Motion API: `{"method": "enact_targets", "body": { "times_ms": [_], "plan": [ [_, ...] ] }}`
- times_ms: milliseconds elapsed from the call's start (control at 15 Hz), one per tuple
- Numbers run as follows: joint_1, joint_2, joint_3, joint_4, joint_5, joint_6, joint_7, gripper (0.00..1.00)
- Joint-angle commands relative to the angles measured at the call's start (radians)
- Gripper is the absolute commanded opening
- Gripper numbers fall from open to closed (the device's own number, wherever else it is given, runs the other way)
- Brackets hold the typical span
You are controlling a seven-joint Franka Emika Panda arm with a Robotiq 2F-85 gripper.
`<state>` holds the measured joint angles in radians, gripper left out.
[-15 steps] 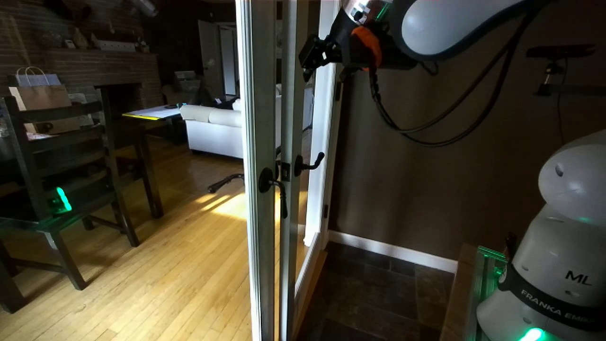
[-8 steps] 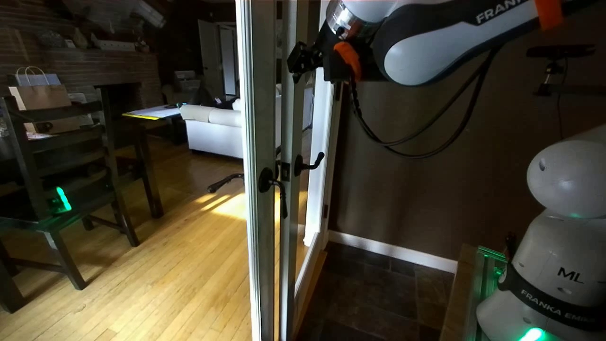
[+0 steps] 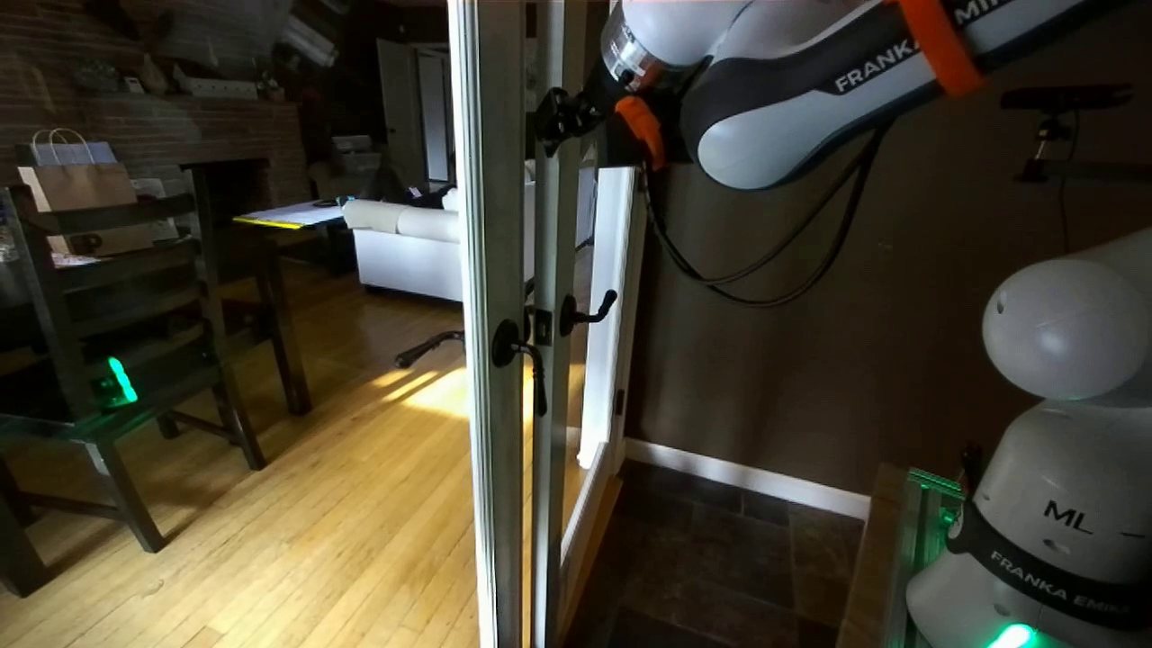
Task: Open the right door.
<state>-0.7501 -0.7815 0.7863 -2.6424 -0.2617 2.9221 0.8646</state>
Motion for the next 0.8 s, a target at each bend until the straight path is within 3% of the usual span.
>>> {"method": "enact_targets", "body": {
  "times_ms": [0, 467, 733],
  "plan": [
    [-0.097, 0.012, 0.070, 0.029, 0.008, 0.057, -0.012, 1.00],
    [-0.209, 0.014, 0.163, 0.034, 0.061, 0.135, -0.049, 1.00],
    [-0.239, 0.006, 0.186, 0.038, 0.106, 0.127, -0.076, 1.00]
  ]
}}
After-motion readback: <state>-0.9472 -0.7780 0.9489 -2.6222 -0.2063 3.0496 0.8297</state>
